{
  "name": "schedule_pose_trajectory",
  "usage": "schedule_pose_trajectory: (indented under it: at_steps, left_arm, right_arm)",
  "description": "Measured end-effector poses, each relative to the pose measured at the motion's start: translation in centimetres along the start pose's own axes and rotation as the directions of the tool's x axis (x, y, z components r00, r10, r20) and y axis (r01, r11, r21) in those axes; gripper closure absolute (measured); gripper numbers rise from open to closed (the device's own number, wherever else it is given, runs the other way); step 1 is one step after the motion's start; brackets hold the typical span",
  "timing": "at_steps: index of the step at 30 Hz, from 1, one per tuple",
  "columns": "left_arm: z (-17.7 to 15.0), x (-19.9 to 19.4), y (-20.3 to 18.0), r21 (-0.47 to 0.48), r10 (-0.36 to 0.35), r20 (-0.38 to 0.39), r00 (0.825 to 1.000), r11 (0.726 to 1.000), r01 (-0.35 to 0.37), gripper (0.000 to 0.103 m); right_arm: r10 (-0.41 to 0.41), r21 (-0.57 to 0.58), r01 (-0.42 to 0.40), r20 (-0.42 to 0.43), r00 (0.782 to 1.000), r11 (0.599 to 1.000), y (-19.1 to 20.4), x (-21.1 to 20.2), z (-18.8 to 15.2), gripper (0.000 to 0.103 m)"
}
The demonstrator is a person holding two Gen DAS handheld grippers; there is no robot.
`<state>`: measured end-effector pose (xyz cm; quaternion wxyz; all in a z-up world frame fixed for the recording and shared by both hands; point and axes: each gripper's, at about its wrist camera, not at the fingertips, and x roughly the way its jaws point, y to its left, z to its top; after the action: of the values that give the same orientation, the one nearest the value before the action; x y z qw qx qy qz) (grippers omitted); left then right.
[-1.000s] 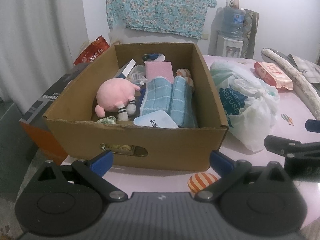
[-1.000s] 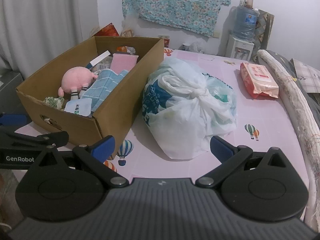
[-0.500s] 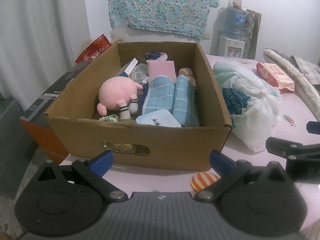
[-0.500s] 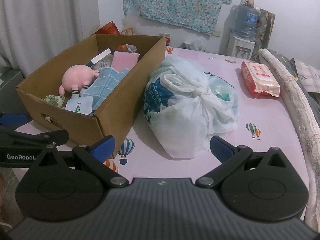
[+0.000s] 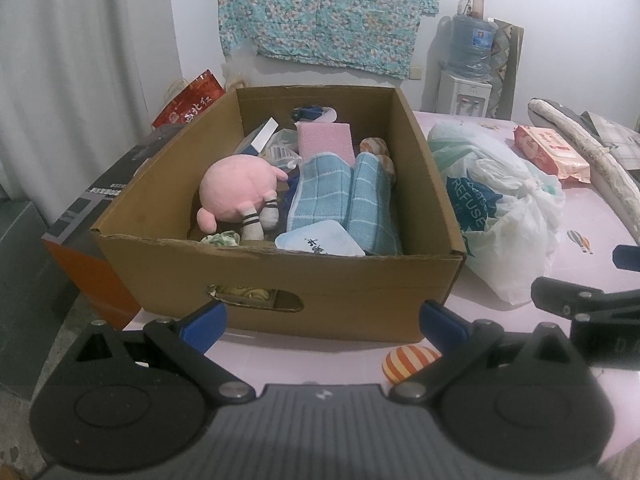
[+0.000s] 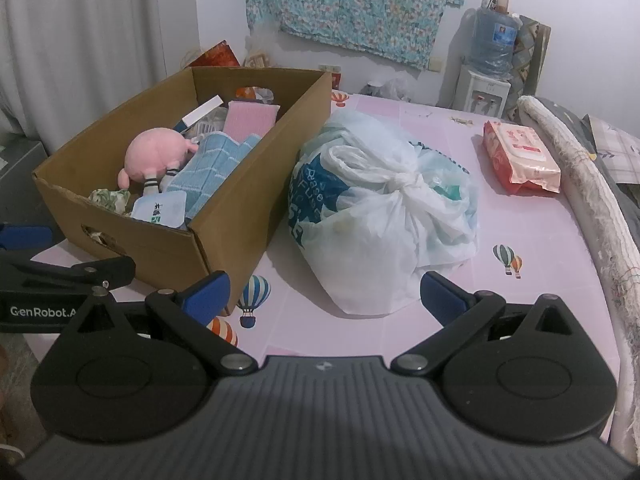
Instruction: Organize soft objects
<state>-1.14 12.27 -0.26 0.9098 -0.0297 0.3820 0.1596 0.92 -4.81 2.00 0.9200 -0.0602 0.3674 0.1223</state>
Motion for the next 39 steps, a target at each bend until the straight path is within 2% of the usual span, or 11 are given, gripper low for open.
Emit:
schedule_pose_trajectory:
  at_steps: [39]
  left_arm:
    - [0.06, -0.07, 0.15, 0.001, 0.008, -0.001, 1.000, 1.000, -0.008, 0.000]
  right_arm:
    - [0.010, -0.003, -0.010, -0.003, 1.000, 1.000, 0.07, 0.21, 0.03, 0.001]
